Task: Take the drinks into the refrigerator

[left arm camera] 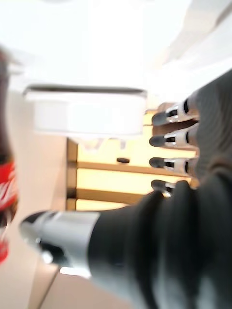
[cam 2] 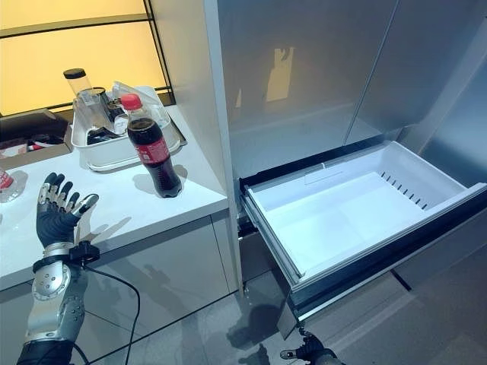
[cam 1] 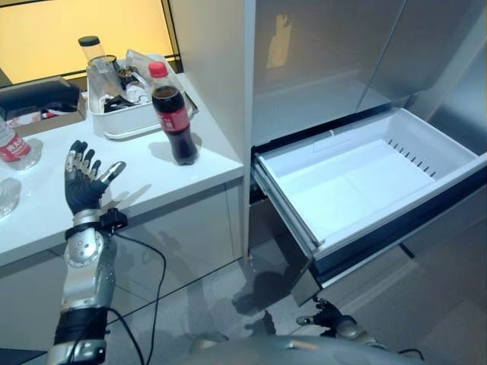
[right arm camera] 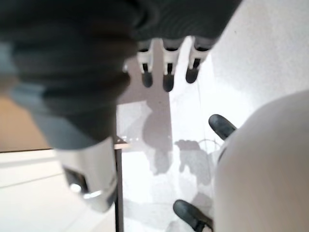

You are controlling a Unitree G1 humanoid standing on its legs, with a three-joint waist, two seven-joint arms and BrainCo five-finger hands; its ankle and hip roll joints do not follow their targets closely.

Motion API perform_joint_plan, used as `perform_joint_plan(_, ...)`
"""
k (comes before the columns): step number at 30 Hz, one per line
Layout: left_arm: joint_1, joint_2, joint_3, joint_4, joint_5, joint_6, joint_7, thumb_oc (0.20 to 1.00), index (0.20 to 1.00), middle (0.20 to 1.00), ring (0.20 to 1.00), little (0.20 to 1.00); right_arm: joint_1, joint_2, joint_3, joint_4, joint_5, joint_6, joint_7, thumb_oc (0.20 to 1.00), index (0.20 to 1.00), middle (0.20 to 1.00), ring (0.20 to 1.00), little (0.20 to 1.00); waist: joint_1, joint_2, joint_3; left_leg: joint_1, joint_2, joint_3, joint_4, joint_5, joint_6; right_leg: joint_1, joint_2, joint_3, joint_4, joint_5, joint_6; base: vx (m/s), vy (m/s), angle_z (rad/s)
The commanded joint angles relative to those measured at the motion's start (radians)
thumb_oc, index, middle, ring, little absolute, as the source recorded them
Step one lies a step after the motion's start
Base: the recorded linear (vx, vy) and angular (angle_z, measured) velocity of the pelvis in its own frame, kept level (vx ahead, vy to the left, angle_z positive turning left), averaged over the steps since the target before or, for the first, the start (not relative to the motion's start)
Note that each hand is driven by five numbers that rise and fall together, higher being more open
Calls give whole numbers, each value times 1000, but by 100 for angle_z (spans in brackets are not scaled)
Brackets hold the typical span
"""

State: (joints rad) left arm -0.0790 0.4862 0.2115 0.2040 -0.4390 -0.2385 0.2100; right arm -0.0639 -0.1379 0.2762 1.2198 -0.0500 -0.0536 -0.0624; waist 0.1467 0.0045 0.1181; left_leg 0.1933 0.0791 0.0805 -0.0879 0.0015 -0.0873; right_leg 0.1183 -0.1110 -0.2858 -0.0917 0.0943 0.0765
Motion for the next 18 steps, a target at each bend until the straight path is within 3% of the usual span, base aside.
perform_joint_plan(1, -143, 86, -17, 22, 59, -26, 12, 1000, 1000, 1000, 1000, 1000, -60, 7, 42, -26, -15, -16, -14, 1000, 1000, 1000, 1000, 1000, -30, -9, 19, -4, -82, 8, 1, -77, 69, 7, 9, -20, 99, -68, 19, 0, 0, 0)
perform_joint_plan(5, -201, 88, -56, 101, 36, -12, 11, 1000, 1000, 1000, 1000, 1000, -52, 16, 57, -30, -16, -15, -21, 1000, 1000, 1000, 1000, 1000, -41, -7, 18, -3, -82, 13, 1, -77, 68, 7, 10, -15, 100, -67, 21, 0, 0, 0)
perform_joint_plan(6, -223, 35, -82, 123, -10, -8, 23, 1000, 1000, 1000, 1000, 1000, -50, 21, 63, -25, -21, -12, -30, 1000, 1000, 1000, 1000, 1000, -48, -6, 17, -1, -83, 15, 1, -79, 69, 8, 10, -13, 97, -65, 21, 7, -2, -3)
perform_joint_plan(9, -207, -15, -99, 65, -30, -20, 6, 1000, 1000, 1000, 1000, 1000, -33, 33, 55, -29, -22, -12, -38, 1000, 1000, 1000, 1000, 1000, -52, -6, 20, -2, -84, 17, 1, -80, 69, 8, 10, -9, 91, -62, 21, 0, 0, 0)
perform_joint_plan(18, -251, -15, -179, 100, -44, 10, -53, 1000, 1000, 1000, 1000, 1000, -37, 24, 52, -24, -18, -13, -42, 1000, 1000, 1000, 1000, 1000, -62, -2, 22, -6, -83, 24, 1, -77, 70, 5, 8, -3, 87, -55, 25, 0, 0, -2)
